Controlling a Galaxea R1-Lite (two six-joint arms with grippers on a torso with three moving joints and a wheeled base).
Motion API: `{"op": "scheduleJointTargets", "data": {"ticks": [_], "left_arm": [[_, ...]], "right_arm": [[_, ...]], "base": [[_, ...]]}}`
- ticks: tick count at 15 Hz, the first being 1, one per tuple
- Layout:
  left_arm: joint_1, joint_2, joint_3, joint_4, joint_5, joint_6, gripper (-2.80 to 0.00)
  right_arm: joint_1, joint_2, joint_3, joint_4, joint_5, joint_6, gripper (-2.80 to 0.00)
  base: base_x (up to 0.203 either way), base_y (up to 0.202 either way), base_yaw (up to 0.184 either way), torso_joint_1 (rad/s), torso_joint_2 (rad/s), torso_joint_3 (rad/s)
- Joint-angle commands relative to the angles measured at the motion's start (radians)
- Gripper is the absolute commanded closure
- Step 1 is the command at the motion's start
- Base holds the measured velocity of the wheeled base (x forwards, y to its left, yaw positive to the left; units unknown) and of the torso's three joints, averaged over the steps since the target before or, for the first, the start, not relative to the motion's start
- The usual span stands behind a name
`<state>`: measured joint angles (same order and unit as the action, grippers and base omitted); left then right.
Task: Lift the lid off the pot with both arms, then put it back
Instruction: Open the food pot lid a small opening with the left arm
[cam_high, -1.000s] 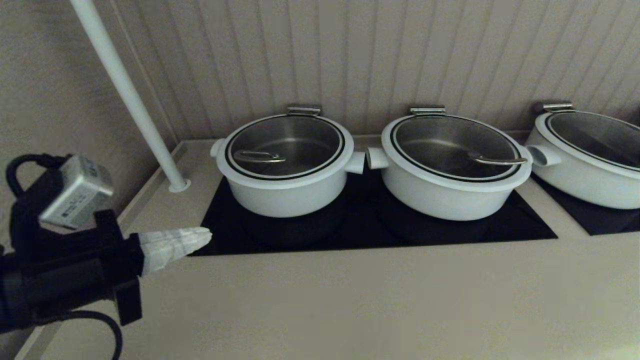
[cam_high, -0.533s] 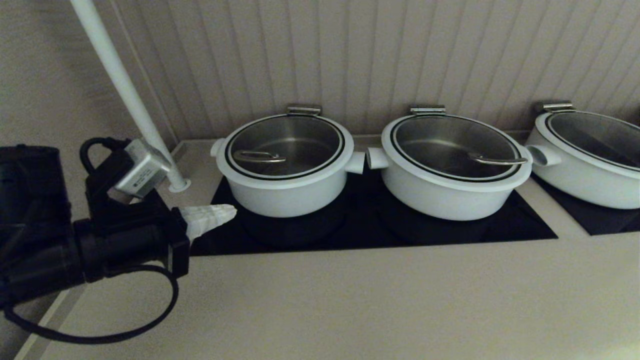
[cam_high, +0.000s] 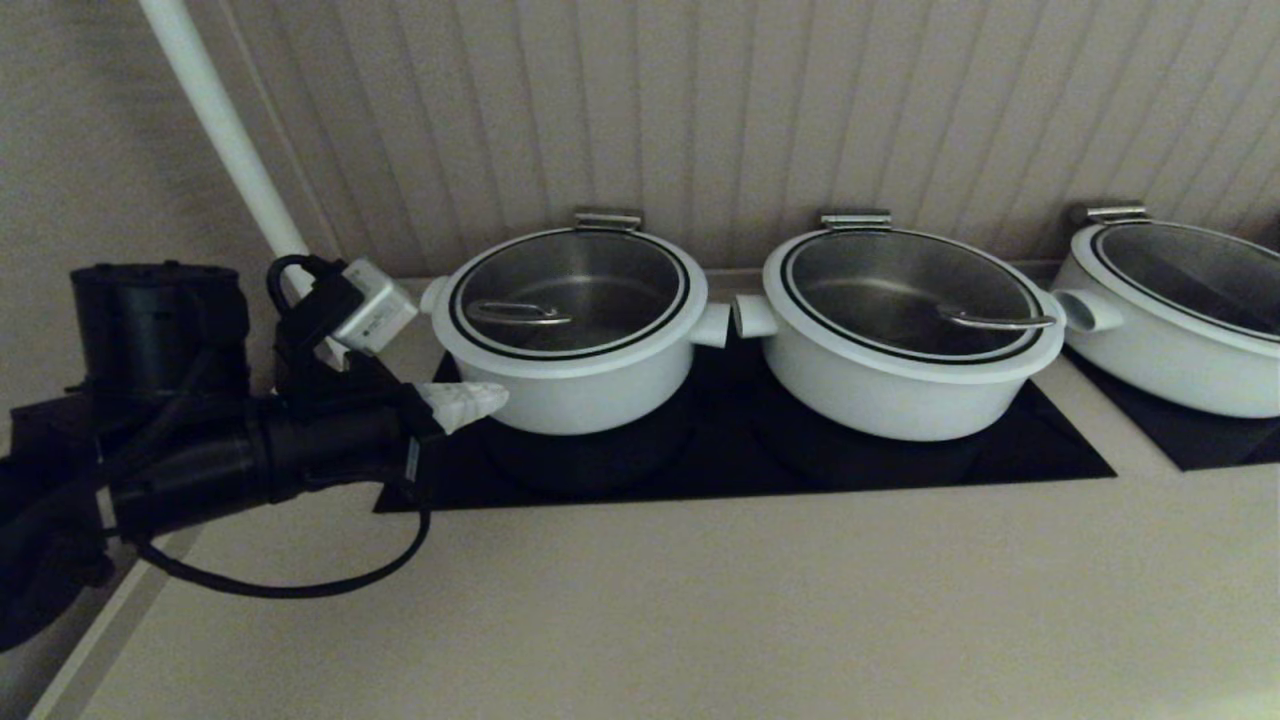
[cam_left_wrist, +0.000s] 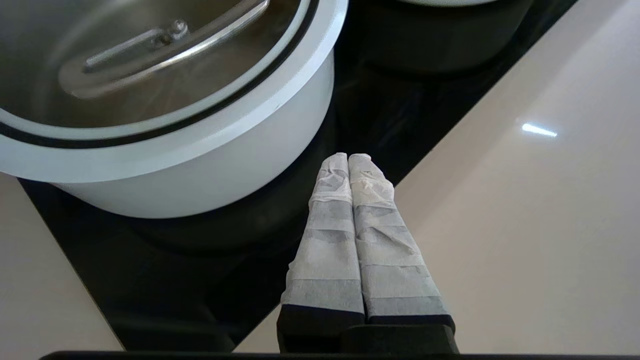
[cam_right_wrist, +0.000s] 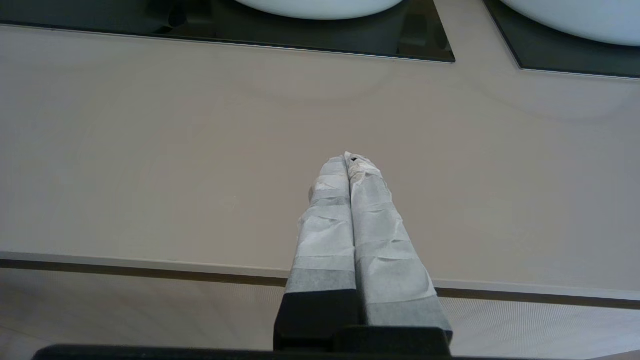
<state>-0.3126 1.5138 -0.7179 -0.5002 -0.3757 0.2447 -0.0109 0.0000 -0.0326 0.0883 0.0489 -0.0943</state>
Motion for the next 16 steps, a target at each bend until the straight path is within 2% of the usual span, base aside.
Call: {"op": "scheduleJointTargets", "data": {"ticks": [1,3,7,12,16], "left_arm": [[0.0,0.032,-0.005,-0.004,0.013,-0.001,0.0],[0.0,0.054,-0.009,-0.021,0.027,-0.002,0.0],[-0.002,0.128,-0.029,-0.134,0.066,-0.003,0.0],[0.0,0.18,-0.086,-0.141,0.087,-0.011,0.0],[0.0,0.215,-0.143,-0.141,0.103,-0.044,0.0]], "right_arm": [[0.0,0.0,0.0,0.001,0.001,-0.001,0.0],[0.0,0.0,-0.001,0.001,0.001,-0.001,0.0],[0.0,0.0,0.0,0.001,0.0,-0.001,0.0],[0.0,0.0,0.0,0.001,0.002,-0.001,0.0],[0.0,0.0,-0.001,0.001,0.001,-0.001,0.0]], "base": [[0.0,0.0,0.0,0.0,0.0,0.0],[0.0,0.0,0.0,0.0,0.0,0.0],[0.0,0.0,0.0,0.0,0.0,0.0],[0.0,0.0,0.0,0.0,0.0,0.0],[0.0,0.0,0.0,0.0,0.0,0.0]]}}
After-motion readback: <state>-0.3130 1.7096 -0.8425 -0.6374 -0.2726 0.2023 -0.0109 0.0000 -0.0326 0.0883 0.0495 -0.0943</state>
